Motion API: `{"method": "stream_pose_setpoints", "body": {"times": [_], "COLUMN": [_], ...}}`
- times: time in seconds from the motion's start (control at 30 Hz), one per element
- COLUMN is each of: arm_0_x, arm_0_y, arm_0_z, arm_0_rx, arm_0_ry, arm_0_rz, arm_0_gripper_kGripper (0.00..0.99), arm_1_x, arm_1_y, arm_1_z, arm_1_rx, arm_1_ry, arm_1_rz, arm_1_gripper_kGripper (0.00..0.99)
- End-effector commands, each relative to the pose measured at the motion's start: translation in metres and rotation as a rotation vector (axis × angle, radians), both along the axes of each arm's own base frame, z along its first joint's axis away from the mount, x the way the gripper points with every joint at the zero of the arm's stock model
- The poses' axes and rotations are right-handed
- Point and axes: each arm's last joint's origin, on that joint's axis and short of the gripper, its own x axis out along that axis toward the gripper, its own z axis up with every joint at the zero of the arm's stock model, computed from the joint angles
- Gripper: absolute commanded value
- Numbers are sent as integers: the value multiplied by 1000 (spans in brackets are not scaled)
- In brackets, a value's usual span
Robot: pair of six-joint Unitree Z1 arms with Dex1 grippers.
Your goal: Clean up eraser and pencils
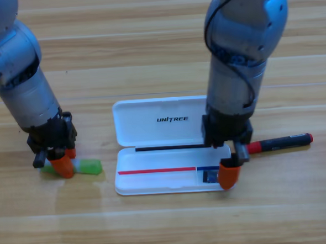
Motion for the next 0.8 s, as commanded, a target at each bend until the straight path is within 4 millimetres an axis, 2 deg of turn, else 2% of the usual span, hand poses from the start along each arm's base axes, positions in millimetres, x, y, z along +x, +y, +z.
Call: {"method": "stream_pose_setpoints", "body": {"times": [0.03, 0.07, 0.17, 0.27, 0.37, 0.5, 0.57, 0.67, 0.8], "arm_0_x": [-11, -12, -14, -16, -18, -21, -22, -18, -11], "arm_0_y": [7, 7, 7, 8, 9, 10, 10, 4, -19], "arm_0_z": [-31, -30, -25, -20, -18, -20, -14, 11, 56], "arm_0_rx": [66, 68, 62, 56, 57, 71, 72, 76, 62], "arm_0_ry": [110, 109, 99, 89, 85, 89, 76, 49, 15], "arm_0_rz": [14, 12, 22, 31, 31, 23, 20, 15, 5], "arm_0_gripper_kGripper": [287, 236, 0, 0, 0, 0, 0, 0, 0], "arm_1_x": [-34, -35, -31, -20, -1, 27, 39, 53, 62], "arm_1_y": [-32, -41, -69, -92, -108, -116, -117, -118, -114], "arm_1_z": [57, 63, 71, 61, 39, 10, -3, -21, -43], "arm_1_rx": [32, 38, 21, -32, -72, -81, -80, -84, -96], "arm_1_ry": [-30, -36, -60, -52, -45, -40, -41, -34, -7], "arm_1_rz": [23, 25, 24, 34, 37, 34, 34, 38, 53], "arm_1_gripper_kGripper": [888, 888, 888, 888, 888, 887, 887, 887, 885]}}
